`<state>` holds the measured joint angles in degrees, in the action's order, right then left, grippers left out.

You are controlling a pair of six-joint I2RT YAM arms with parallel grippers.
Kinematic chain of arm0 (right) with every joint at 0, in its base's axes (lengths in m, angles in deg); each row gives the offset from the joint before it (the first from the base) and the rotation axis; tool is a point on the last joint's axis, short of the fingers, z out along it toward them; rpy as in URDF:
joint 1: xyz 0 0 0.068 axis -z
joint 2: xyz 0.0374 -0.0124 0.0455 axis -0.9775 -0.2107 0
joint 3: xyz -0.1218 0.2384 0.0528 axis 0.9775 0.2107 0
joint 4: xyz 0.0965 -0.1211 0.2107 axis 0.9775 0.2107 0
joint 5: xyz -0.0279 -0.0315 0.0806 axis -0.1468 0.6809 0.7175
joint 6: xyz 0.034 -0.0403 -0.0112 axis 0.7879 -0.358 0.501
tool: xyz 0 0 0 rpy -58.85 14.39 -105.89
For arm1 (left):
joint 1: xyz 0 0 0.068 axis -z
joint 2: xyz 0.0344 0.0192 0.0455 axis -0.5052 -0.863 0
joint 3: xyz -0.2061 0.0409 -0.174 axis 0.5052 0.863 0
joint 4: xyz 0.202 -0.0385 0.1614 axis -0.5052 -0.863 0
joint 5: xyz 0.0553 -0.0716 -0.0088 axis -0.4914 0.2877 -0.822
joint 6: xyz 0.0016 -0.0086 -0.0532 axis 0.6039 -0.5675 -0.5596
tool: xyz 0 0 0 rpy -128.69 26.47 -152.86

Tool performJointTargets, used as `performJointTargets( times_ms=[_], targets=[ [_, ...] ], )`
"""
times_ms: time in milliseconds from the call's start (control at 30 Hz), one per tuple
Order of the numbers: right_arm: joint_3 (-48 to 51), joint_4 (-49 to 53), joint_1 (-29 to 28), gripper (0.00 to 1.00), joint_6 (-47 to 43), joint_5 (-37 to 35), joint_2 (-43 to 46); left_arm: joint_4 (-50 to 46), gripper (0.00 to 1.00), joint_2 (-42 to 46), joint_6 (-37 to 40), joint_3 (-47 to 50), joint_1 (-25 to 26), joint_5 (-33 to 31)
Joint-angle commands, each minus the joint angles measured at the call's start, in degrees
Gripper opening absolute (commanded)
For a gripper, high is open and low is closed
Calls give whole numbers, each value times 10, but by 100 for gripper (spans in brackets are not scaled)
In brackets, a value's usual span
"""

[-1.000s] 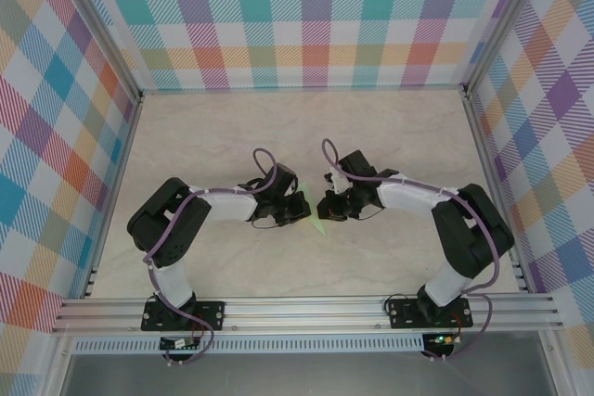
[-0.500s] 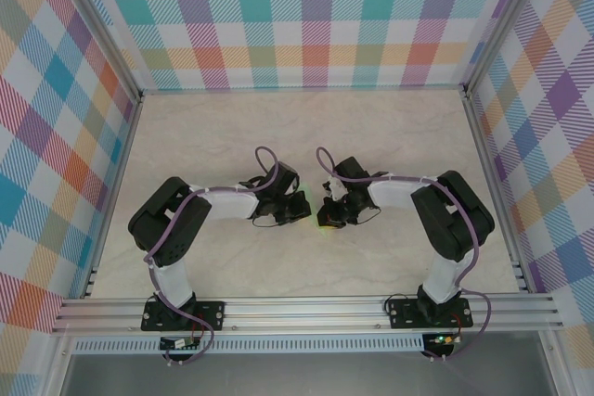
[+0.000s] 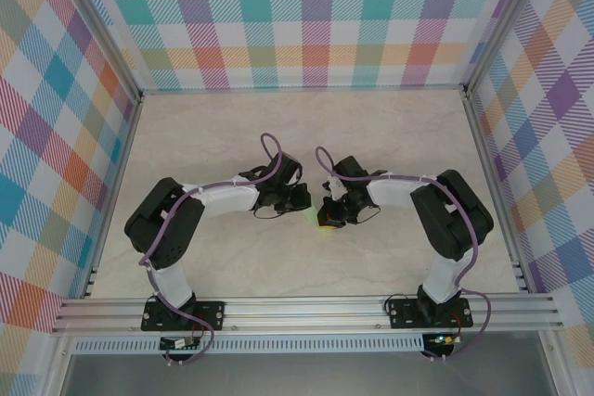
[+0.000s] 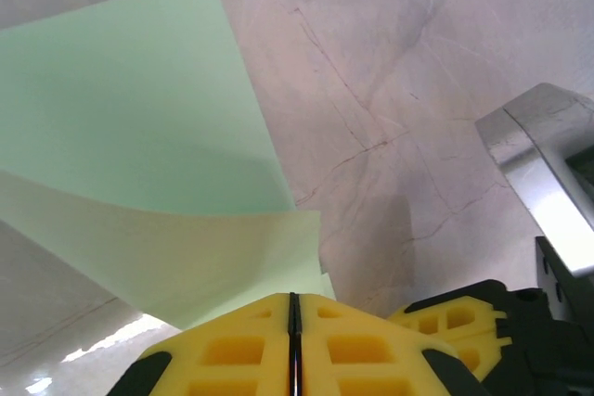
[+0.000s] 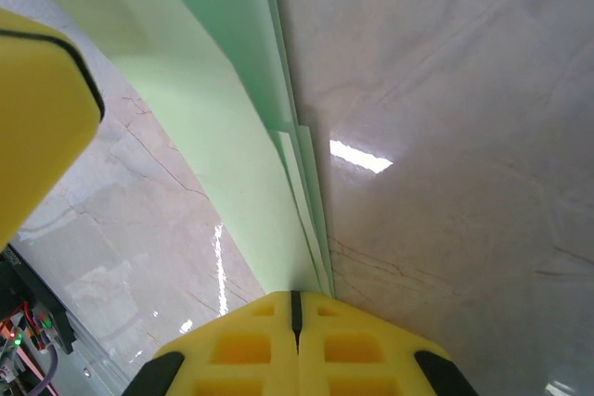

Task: Fold a paper plane with a square sheet of paper (pick it up from the middle)
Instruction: Fold the wing for the fifth time at the center of the table.

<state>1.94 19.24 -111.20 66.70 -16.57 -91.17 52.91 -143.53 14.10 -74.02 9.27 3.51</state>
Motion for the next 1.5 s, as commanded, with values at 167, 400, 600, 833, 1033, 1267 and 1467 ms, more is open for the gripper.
performJointTargets(
  times_ms=[167, 400, 600, 833, 1033, 1267, 1467],
  targets=[
    [11, 37, 2, 4, -12, -49, -34, -17, 9, -14, 25, -10, -10, -28],
    [11, 33, 2, 4, -13, -37, -28, -23, 9, -46, 30, -20, -13, -19],
    [9, 26, 2, 4, -15, -18, -10, -38, 9, -64, 30, -30, -14, -23],
    [-21, 17, 2, 8, -13, 10, 39, -57, 9, -67, 33, -30, -13, -26],
    [-52, 7, -7, 9, -9, 28, 18, -54, 9, -68, 33, -26, -13, -21],
    [-57, -2, -9, 9, -7, 31, -27, -51, 9, -67, 34, -26, -14, -15],
    [-35, 7, -8, 8, -11, 12, -45, -49, 9, -66, 39, -28, -14, -11]
  ],
)
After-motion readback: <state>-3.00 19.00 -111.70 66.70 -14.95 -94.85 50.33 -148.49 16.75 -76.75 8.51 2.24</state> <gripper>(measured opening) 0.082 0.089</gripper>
